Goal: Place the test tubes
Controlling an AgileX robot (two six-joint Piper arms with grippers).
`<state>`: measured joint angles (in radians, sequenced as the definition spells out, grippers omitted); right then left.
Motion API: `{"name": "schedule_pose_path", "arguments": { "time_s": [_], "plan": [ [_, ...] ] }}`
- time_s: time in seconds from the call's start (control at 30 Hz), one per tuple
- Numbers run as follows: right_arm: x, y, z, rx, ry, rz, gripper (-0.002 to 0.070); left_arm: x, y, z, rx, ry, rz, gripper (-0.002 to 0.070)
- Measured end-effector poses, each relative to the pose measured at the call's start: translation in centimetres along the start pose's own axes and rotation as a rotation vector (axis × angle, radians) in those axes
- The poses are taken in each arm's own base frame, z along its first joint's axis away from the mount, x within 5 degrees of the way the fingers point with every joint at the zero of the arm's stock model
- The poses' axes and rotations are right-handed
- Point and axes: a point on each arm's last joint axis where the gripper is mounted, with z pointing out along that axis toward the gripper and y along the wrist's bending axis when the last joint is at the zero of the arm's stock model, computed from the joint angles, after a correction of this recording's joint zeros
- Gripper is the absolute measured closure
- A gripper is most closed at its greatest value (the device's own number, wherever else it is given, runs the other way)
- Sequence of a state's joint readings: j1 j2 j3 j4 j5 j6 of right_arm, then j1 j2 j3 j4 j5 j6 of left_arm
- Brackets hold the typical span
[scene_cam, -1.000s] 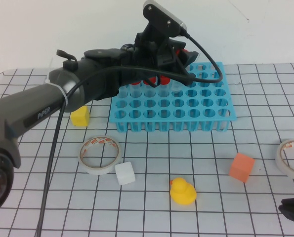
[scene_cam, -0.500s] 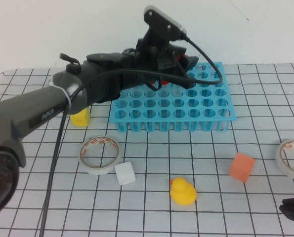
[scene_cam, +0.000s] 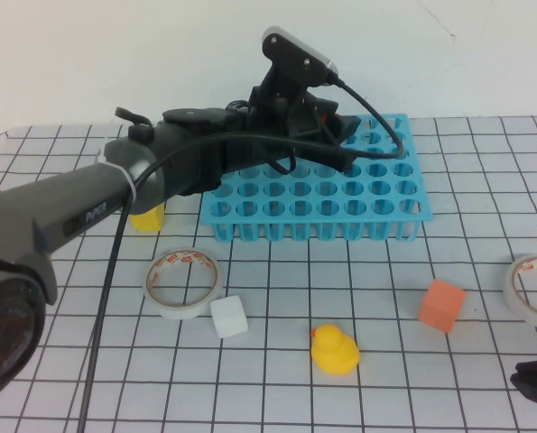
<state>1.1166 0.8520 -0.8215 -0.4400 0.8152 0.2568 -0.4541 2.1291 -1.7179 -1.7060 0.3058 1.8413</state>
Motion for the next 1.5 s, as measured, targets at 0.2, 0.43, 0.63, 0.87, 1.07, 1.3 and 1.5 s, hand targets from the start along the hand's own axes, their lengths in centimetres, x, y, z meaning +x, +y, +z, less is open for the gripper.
{"name": "schedule_pose_path", "arguments": {
  "time_s": [0.2, 0.43, 0.63, 0.87, 1.07, 1.3, 1.5],
  "plan": [
    [0.0, 0.0, 0.0, 0.004, -0.001, 0.005, 0.0678, -0.8, -0.1, -0.5, 0.006, -0.018, -0.049, 0.017],
    [-0.3, 0.0, 0.0, 0.003, -0.033, 0.004, 0.0678, -6.8, -0.3, -4.6, -0.024, -0.145, -0.001, 0.0237],
    [-0.5, -0.3, 0.0, 0.03, -0.055, -0.024, 0.0678, -13.7, 0.7, -11.9, -0.105, -0.312, 0.076, 0.0458],
    [-0.5, -1.1, -0.3, 0.12, -0.062, -0.093, 0.0678, -20.3, -0.1, -23.1, -0.21, -0.447, 0.257, 0.0657],
    [0.5, -2.5, -1.7, 0.224, -0.023, -0.12, 0.0678, -21.8, -2.6, -30.3, -0.297, -0.415, 0.421, 0.0671],
    [2.3, -3.7, -5.2, 0.246, -0.086, -0.063, 0.0678, -17.3, -4.0, -34.6, -0.48, -0.232, 0.538, 0.0674],
    [3.4, -3.5, -6.3, 0.185, -0.176, -0.046, 0.0678, -12.6, -5.7, -36.8, -0.505, -0.184, 0.468, 0.0675]
  ]
}}
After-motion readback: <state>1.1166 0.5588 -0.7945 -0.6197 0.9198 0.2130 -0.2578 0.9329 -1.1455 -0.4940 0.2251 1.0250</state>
